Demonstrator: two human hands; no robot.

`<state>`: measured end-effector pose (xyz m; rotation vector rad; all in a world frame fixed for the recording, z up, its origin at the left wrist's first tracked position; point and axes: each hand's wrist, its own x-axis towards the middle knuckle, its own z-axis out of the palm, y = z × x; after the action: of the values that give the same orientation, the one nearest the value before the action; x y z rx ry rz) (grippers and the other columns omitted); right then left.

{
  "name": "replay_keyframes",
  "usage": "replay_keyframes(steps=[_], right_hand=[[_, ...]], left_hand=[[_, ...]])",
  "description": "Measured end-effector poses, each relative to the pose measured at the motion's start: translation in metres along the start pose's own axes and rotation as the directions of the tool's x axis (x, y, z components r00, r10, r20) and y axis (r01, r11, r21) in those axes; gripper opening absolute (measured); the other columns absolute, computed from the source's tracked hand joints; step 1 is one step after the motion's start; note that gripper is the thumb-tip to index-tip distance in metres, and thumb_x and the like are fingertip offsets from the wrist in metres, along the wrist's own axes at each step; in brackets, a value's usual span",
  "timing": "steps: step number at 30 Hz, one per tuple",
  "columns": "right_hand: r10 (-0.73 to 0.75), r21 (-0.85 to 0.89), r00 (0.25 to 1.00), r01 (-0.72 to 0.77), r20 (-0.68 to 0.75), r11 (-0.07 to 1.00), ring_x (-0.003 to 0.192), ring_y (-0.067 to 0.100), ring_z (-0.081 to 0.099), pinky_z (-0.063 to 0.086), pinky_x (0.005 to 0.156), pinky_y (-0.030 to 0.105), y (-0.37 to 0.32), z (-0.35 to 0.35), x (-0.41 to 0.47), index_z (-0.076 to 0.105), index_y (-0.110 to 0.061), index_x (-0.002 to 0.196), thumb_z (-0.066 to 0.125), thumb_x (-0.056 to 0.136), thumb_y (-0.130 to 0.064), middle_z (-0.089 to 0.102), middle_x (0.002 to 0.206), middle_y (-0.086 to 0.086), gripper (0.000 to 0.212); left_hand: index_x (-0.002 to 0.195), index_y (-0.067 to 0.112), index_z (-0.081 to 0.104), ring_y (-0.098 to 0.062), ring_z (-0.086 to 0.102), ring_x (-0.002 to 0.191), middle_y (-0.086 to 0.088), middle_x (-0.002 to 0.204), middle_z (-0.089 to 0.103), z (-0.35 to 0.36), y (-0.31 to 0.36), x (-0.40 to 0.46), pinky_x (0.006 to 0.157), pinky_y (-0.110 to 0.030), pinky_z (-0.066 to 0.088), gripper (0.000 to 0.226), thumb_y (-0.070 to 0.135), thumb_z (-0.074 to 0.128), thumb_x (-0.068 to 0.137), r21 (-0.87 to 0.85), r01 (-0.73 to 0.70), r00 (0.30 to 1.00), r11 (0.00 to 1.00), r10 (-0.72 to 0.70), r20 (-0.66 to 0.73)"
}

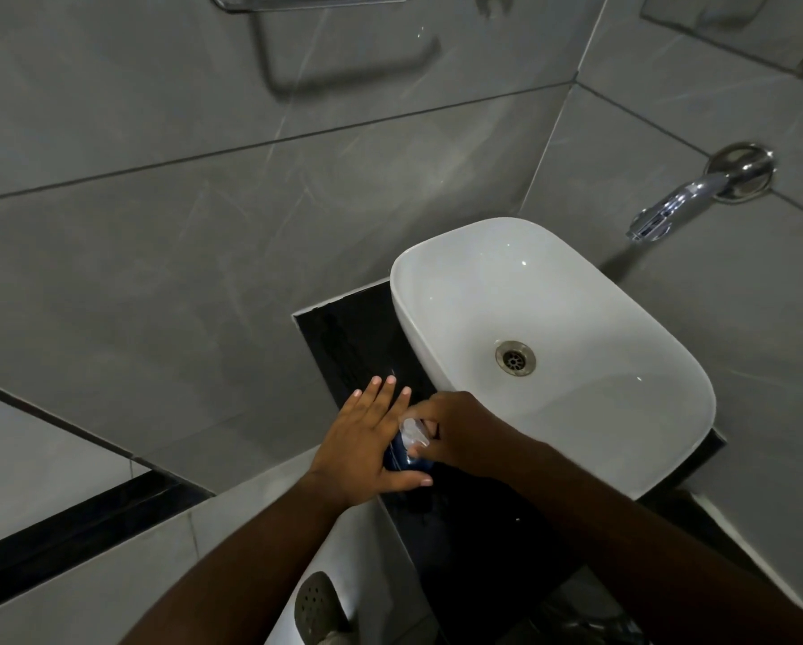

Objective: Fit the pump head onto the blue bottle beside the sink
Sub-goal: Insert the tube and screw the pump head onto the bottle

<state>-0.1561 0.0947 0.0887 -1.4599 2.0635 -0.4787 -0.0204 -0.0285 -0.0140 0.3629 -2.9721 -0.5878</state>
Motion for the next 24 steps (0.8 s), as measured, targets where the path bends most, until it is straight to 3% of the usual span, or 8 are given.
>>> replay_keyframes(steps=[4, 8, 13, 16, 20, 24], right_hand=[[0.072, 0.044, 0.996, -0.07, -0.05, 0.997, 0.066, 0.019, 0.058, 0.045, 0.063, 0.029, 0.005, 0.005, 0.002, 0.061, -0.009, 0.079, 0.07, 0.078, -0.029, 0.063, 0.074, 0.006, 0.021], [0.086, 0.071, 0.993, -0.081, -0.076, 0.994, 0.073, 0.008, 0.054, 0.04, 0.067, 0.017, 0.006, 0.011, 0.0, 0.059, -0.011, 0.1, 0.072, 0.076, -0.034, 0.066, 0.091, 0.005, 0.036], [0.036, 0.081, 0.999, -0.032, -0.04, 0.996, 0.088, 0.016, 0.064, 0.051, 0.084, 0.026, 0.006, 0.006, 0.002, 0.064, -0.009, 0.108, 0.071, 0.078, -0.025, 0.07, 0.102, 0.008, 0.034], [0.002, 0.029, 1.0, -0.002, -0.009, 1.0, 0.087, 0.019, 0.065, 0.048, 0.08, 0.022, 0.006, 0.003, 0.006, 0.065, -0.005, 0.104, 0.07, 0.08, -0.021, 0.07, 0.1, 0.013, 0.028], [-0.041, -0.005, 0.998, 0.041, 0.055, 0.999, 0.086, 0.026, 0.064, 0.052, 0.081, 0.032, 0.002, -0.004, 0.011, 0.065, 0.001, 0.101, 0.072, 0.076, -0.011, 0.068, 0.098, 0.019, 0.028], [-0.034, -0.044, 0.995, 0.038, 0.094, 0.998, 0.075, 0.016, 0.056, 0.044, 0.068, 0.022, -0.001, -0.006, 0.016, 0.066, -0.001, 0.095, 0.074, 0.072, -0.01, 0.067, 0.094, 0.017, 0.026]], left_hand=[[0.156, 0.023, 0.005, -0.02, -0.013, 0.149, -0.006, 0.164, -0.001, 0.0, 0.001, 0.001, 0.12, -0.046, -0.002, 0.111, 0.092, 0.038, 0.077, 0.009, 0.0, 1.0, 1.0, 0.0, 0.009], [0.156, 0.023, 0.003, -0.019, -0.016, 0.148, -0.005, 0.164, -0.003, 0.0, 0.0, 0.0, 0.118, -0.043, -0.006, 0.11, 0.092, 0.038, 0.077, 0.008, 0.0, 1.0, 1.0, 0.0, 0.016], [0.156, 0.024, 0.002, -0.019, -0.015, 0.148, -0.005, 0.163, -0.004, -0.001, 0.001, 0.0, 0.118, -0.043, -0.006, 0.11, 0.093, 0.034, 0.077, 0.01, 0.006, 1.0, 1.0, -0.007, 0.02], [0.156, 0.023, 0.002, -0.02, -0.013, 0.149, -0.005, 0.163, -0.003, 0.0, 0.002, 0.0, 0.119, -0.044, -0.003, 0.11, 0.092, 0.035, 0.077, 0.004, 0.011, 1.0, 1.0, -0.012, 0.021], [0.156, 0.025, 0.002, -0.02, -0.013, 0.149, -0.004, 0.163, -0.003, 0.0, 0.002, 0.0, 0.12, -0.045, -0.002, 0.111, 0.092, 0.039, 0.075, -0.002, 0.027, 0.999, 1.0, -0.027, 0.027], [0.156, 0.026, 0.003, -0.02, -0.013, 0.149, -0.005, 0.164, -0.001, 0.002, 0.002, 0.0, 0.12, -0.043, -0.004, 0.112, 0.093, 0.04, 0.074, -0.014, 0.044, 0.999, 0.999, -0.043, 0.029]])
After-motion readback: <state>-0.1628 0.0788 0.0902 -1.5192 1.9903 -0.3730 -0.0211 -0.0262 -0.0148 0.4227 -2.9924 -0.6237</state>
